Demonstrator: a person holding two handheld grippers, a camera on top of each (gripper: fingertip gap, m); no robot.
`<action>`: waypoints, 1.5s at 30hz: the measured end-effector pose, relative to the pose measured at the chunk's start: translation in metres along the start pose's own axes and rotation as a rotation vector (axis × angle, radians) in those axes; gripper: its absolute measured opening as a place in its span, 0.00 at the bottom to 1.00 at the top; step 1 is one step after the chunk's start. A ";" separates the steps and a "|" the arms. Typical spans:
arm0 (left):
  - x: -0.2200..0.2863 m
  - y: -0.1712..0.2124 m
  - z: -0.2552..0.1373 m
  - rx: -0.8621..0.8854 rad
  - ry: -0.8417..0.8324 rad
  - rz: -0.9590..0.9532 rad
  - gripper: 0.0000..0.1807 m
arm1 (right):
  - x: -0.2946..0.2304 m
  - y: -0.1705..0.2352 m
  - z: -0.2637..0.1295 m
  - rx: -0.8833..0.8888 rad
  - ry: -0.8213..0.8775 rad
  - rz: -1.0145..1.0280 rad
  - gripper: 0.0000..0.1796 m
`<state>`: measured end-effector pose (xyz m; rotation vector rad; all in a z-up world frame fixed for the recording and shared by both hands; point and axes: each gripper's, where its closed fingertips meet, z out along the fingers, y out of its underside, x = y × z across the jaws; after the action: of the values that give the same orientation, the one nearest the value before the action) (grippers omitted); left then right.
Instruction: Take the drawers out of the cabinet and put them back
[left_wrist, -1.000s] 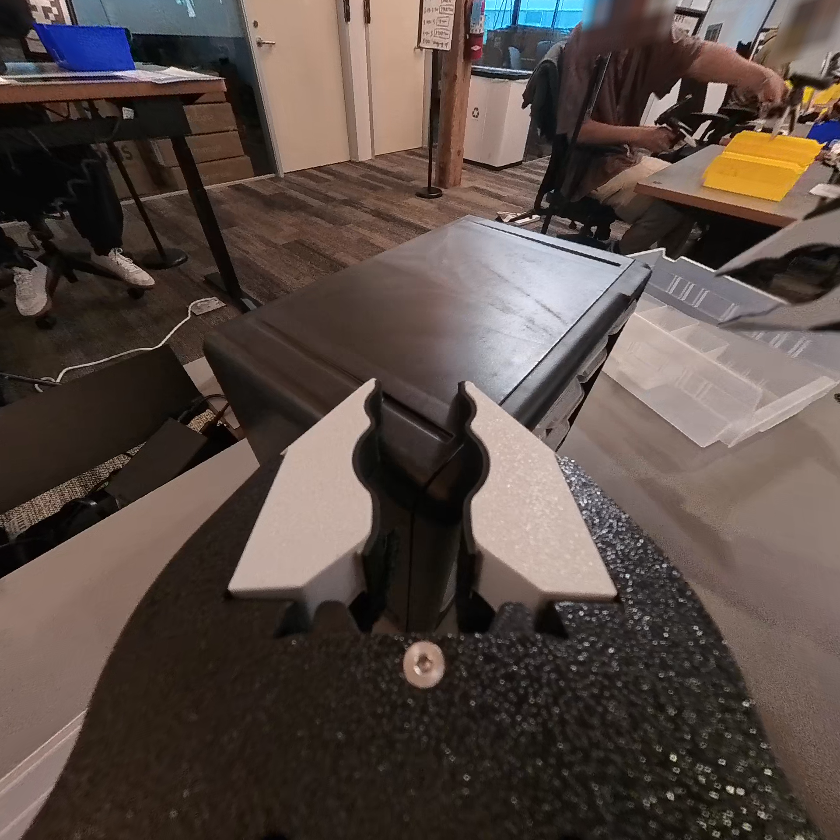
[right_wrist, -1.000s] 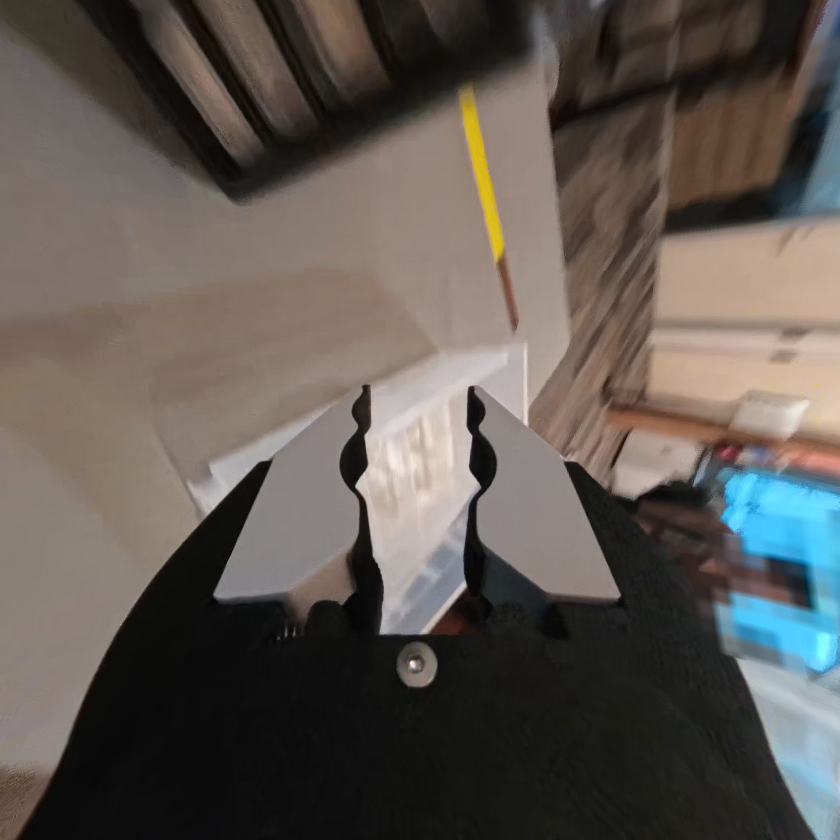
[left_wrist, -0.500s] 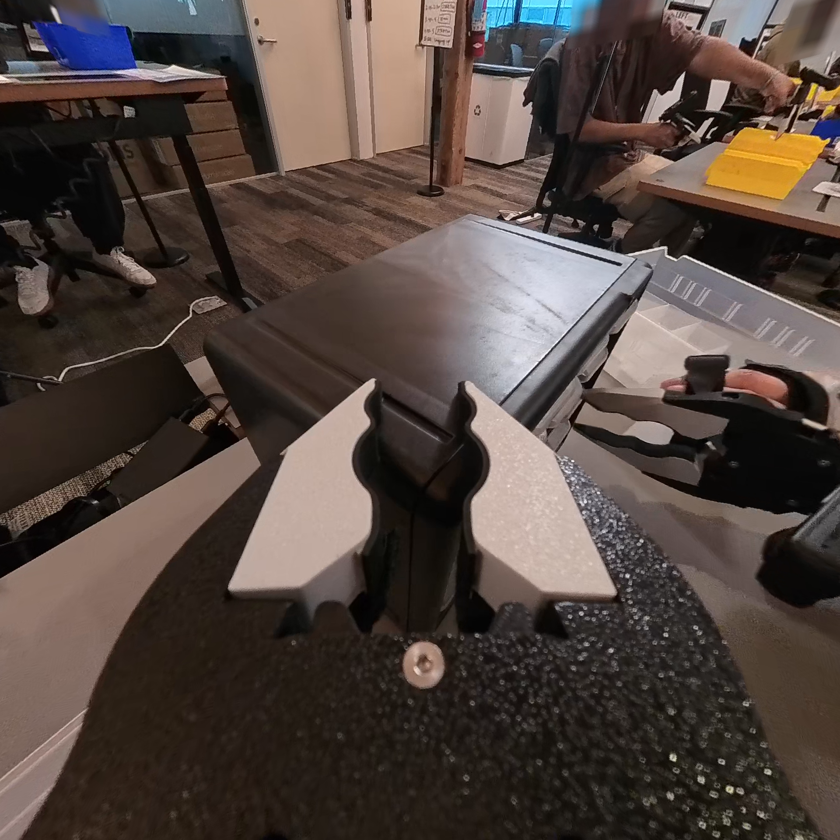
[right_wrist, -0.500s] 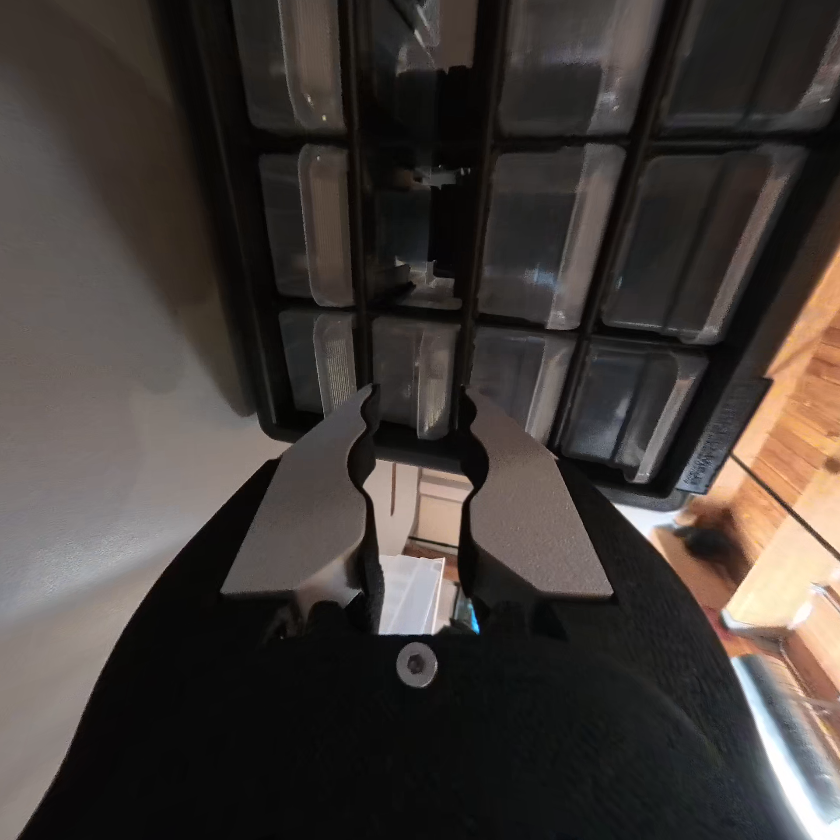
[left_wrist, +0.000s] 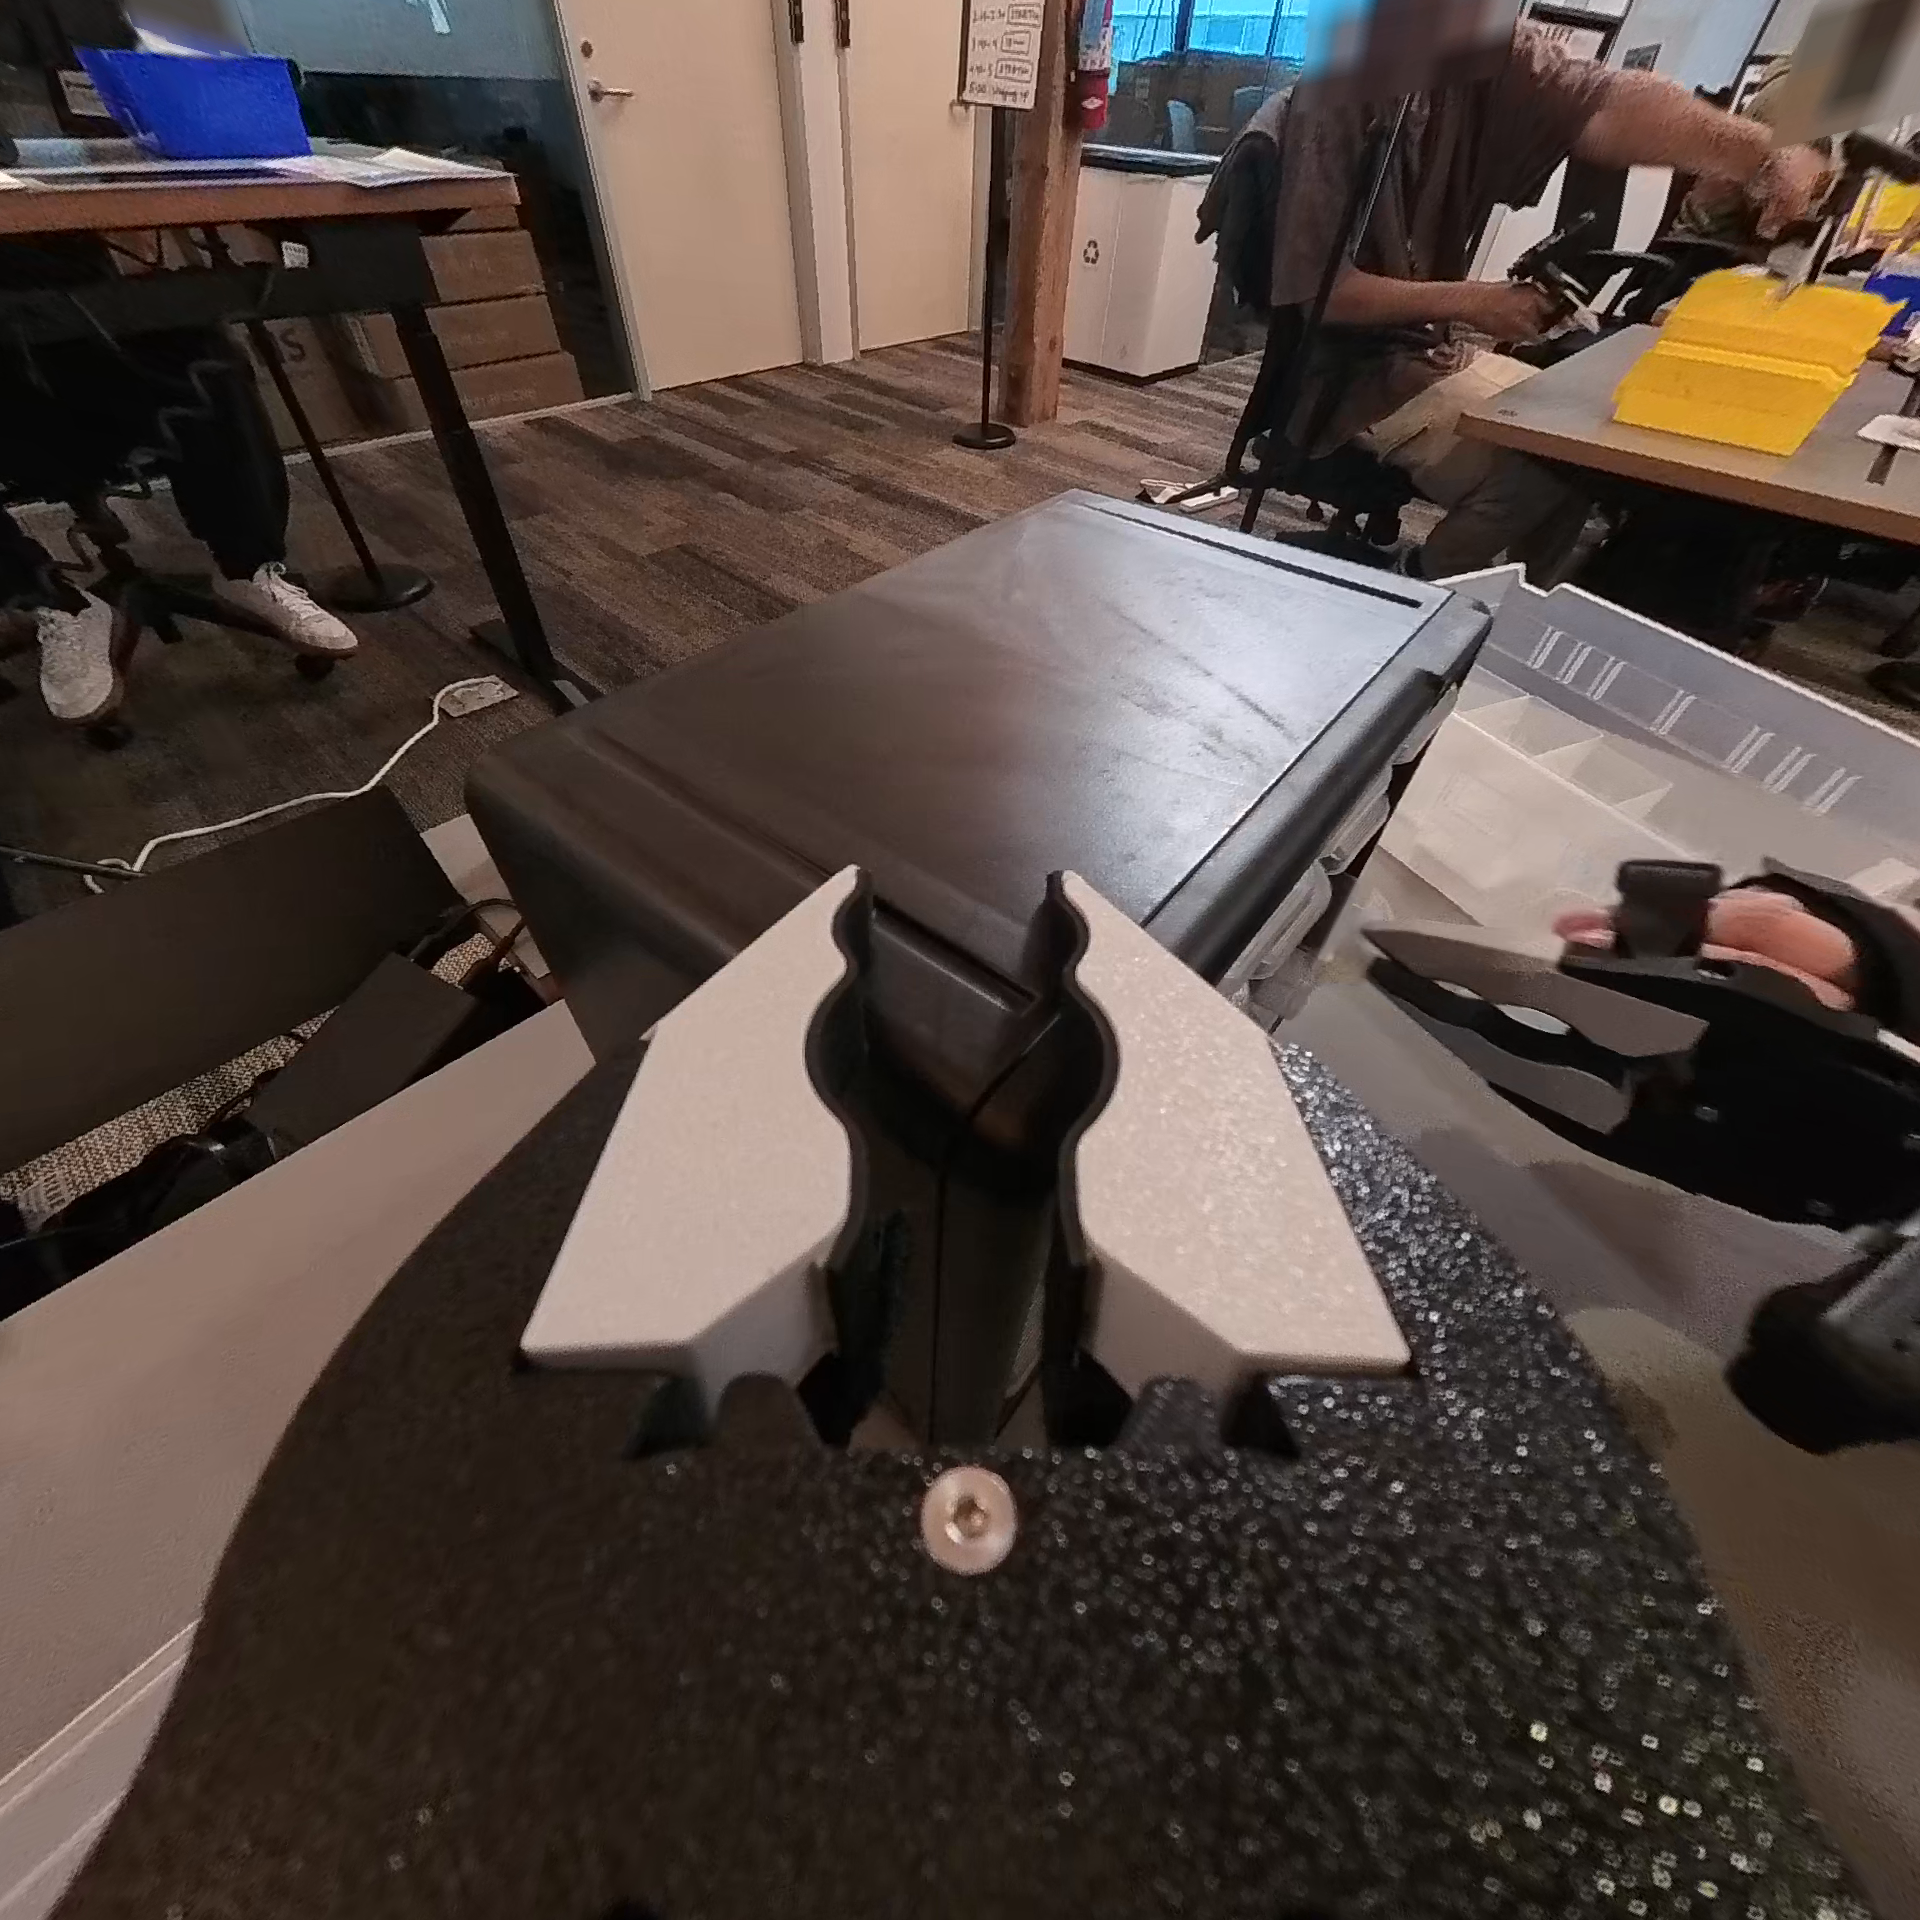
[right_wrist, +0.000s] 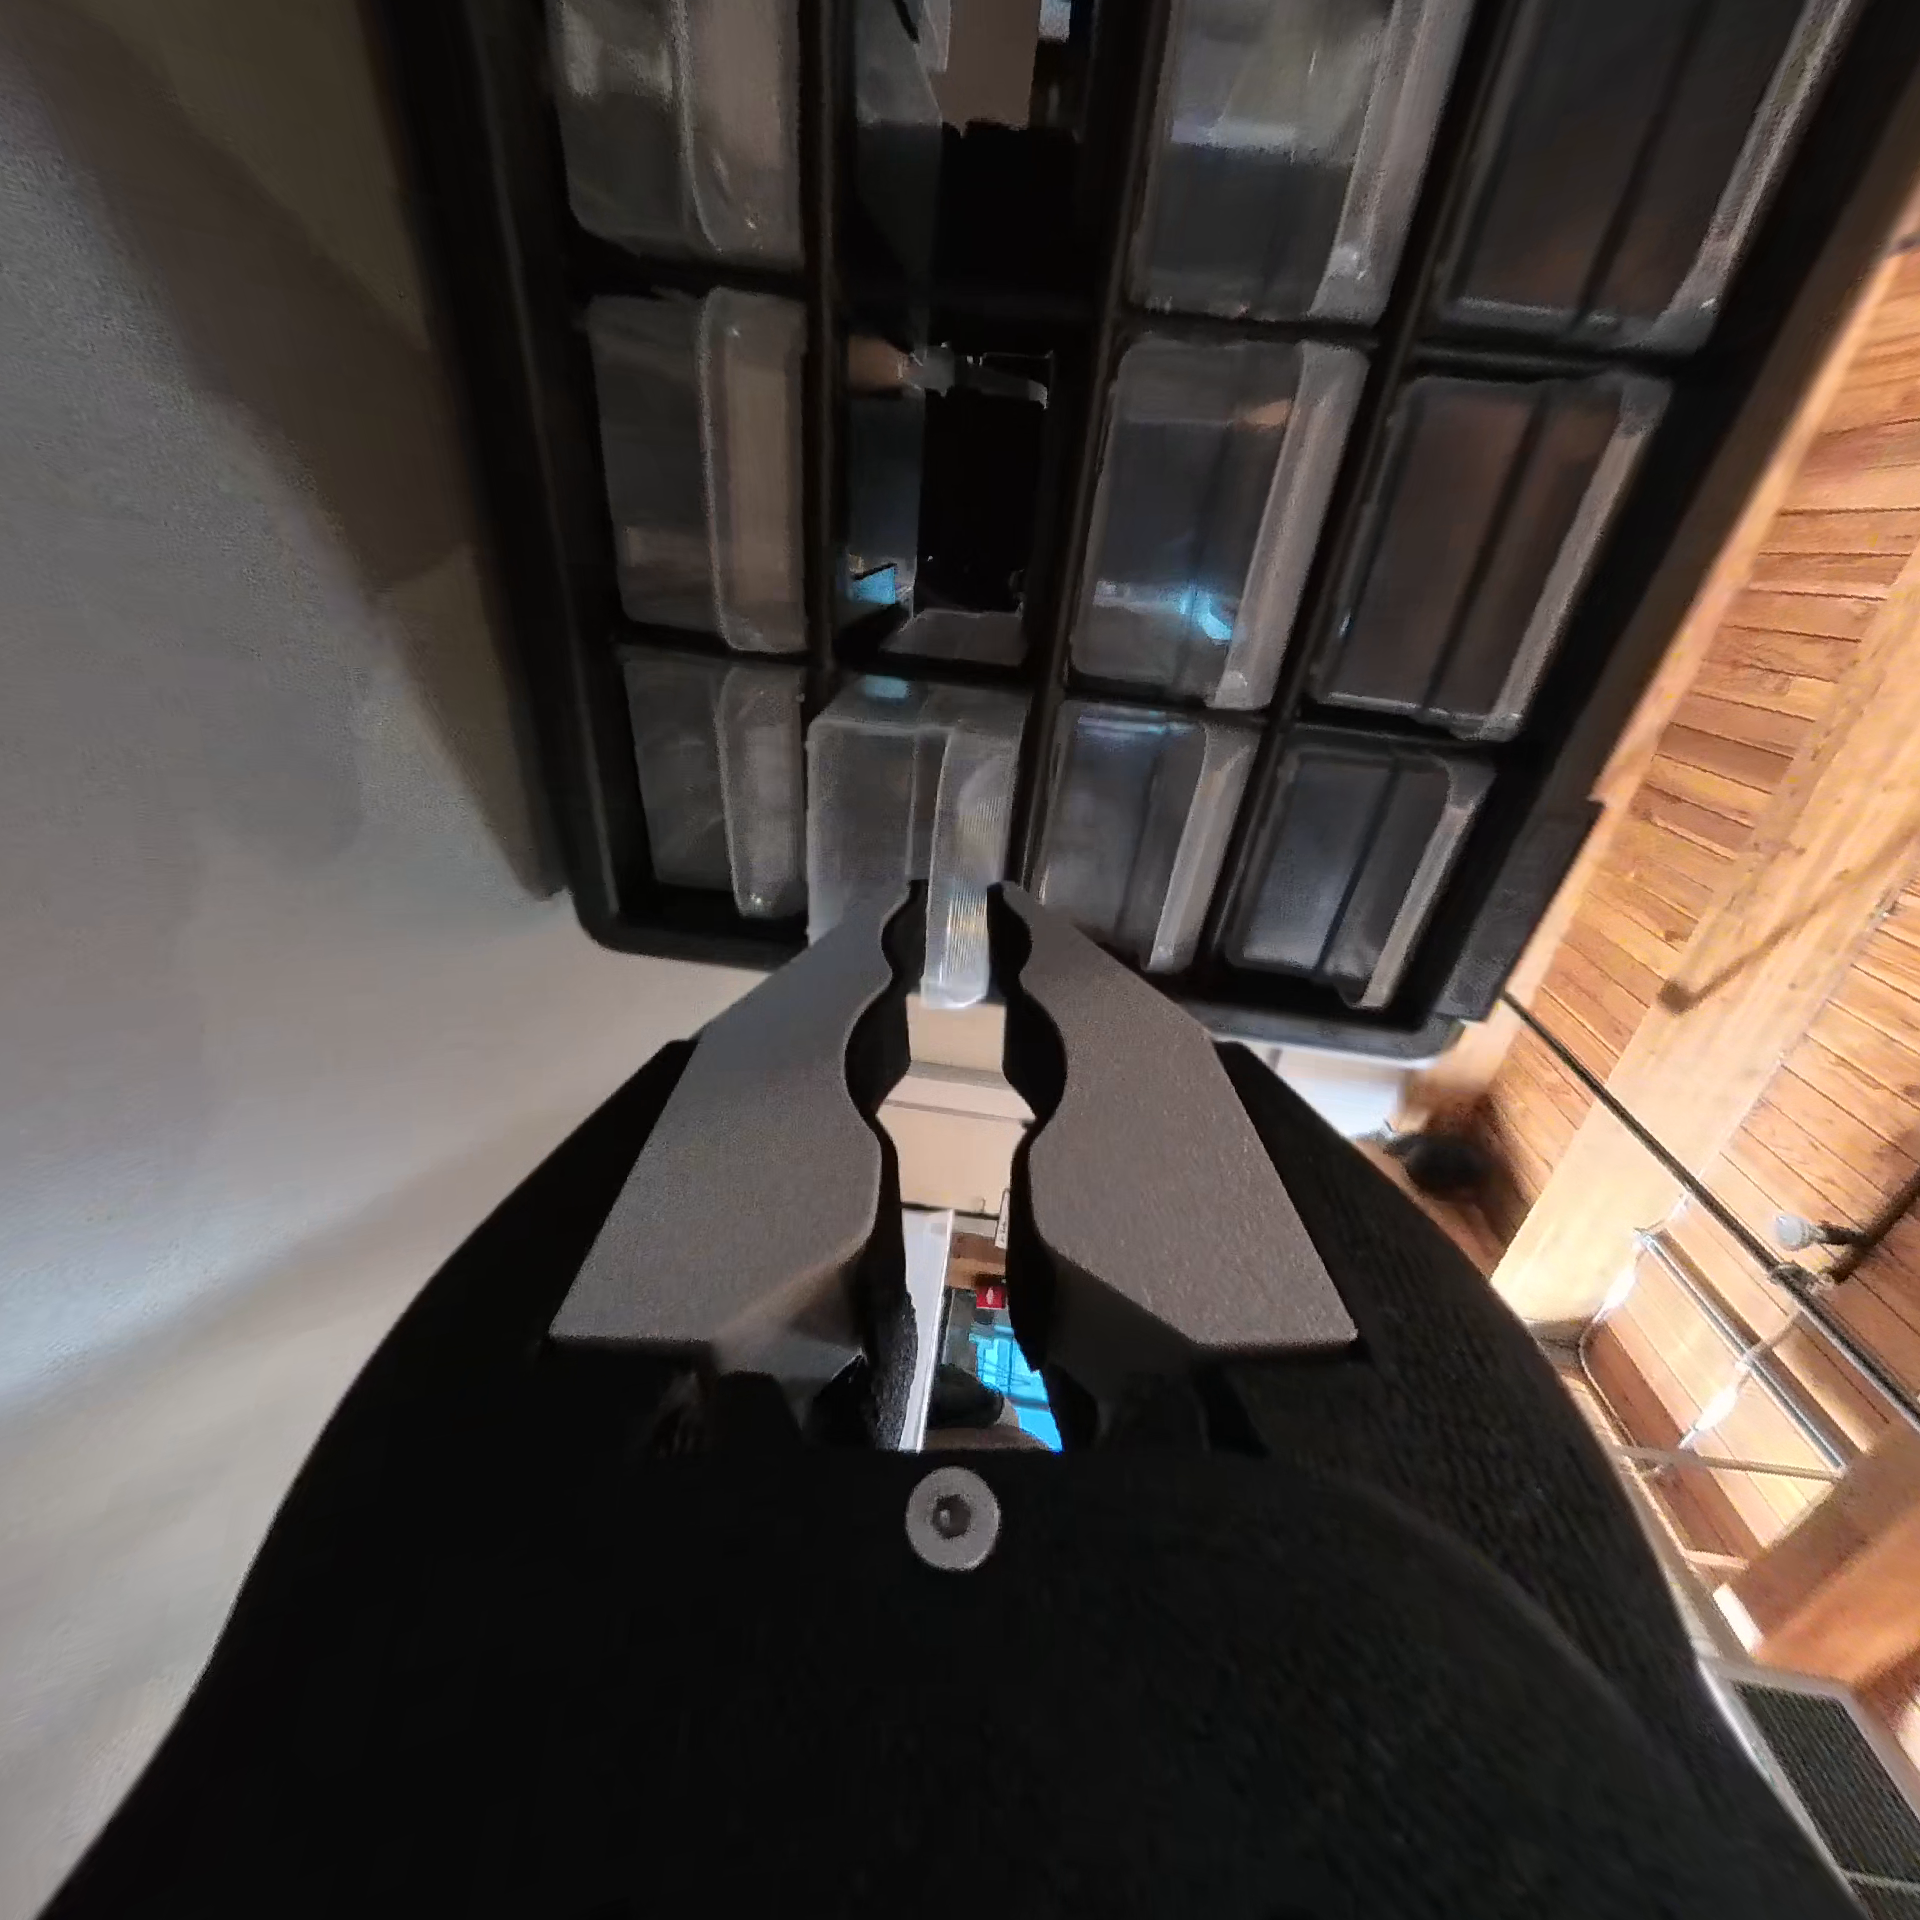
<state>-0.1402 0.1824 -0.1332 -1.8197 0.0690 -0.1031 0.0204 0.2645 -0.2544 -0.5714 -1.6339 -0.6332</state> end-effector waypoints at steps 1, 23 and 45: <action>0.000 0.000 0.000 0.000 0.001 0.000 0.17 | -0.001 -0.001 -0.008 0.003 -0.001 -0.004 0.06; 0.000 0.000 0.000 -0.001 -0.003 0.000 0.17 | -0.030 -0.007 -0.043 0.025 -0.030 -0.091 0.24; -0.001 0.000 0.000 0.004 0.004 -0.006 0.17 | -0.007 0.003 -0.085 0.130 -0.287 0.175 0.23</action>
<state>-0.1409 0.1824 -0.1332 -1.8158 0.0666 -0.1111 0.0847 0.2079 -0.2509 -0.7250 -1.8522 -0.3234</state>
